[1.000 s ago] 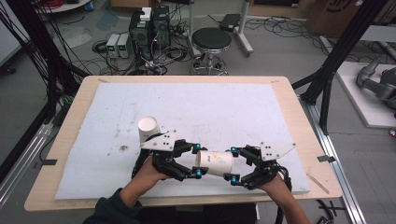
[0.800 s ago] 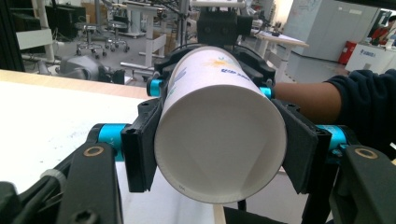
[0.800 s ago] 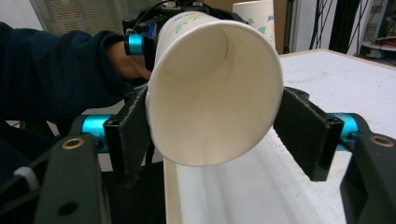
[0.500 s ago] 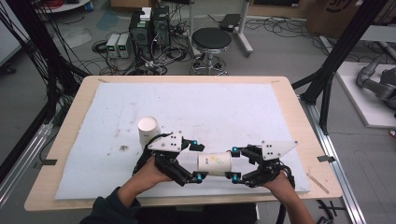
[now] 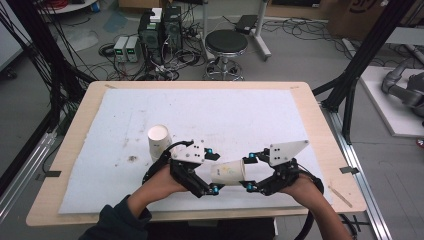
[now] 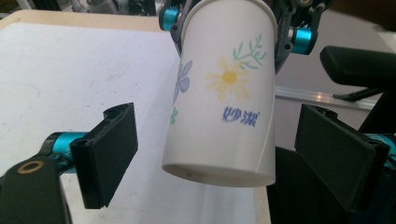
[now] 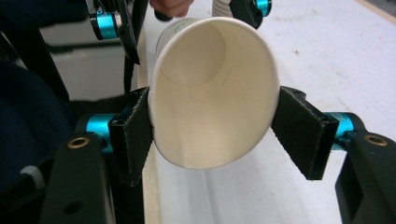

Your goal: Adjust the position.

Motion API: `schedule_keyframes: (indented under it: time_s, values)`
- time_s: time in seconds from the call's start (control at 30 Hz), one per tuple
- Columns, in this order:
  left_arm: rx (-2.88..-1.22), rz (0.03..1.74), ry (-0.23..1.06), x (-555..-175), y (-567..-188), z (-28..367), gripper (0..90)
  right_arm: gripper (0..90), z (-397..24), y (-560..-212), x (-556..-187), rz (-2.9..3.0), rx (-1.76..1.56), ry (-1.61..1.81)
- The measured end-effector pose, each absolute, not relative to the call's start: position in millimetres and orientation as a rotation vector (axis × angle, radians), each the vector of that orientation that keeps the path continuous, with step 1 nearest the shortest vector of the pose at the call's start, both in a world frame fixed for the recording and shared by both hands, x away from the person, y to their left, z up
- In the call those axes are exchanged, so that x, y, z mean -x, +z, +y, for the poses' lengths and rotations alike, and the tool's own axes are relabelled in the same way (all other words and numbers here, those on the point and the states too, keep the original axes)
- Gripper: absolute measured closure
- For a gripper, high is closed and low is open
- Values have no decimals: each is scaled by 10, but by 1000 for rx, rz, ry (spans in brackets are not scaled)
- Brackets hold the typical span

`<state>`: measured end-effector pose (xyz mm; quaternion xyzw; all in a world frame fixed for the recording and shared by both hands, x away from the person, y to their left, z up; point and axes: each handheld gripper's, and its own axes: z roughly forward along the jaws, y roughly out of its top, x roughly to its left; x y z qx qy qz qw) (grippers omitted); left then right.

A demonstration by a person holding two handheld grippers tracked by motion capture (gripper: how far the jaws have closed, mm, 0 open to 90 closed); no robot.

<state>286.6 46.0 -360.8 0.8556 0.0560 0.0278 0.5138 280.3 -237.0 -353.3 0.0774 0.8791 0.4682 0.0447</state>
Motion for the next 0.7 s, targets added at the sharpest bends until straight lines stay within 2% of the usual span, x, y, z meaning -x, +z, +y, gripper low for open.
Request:
schedule_keyframes:
  time_s: [0.7]
  values:
    - [-2210,98,99,-2928,-3641,321,157,318,-2081,-3327,-2899,2820,-147,1083]
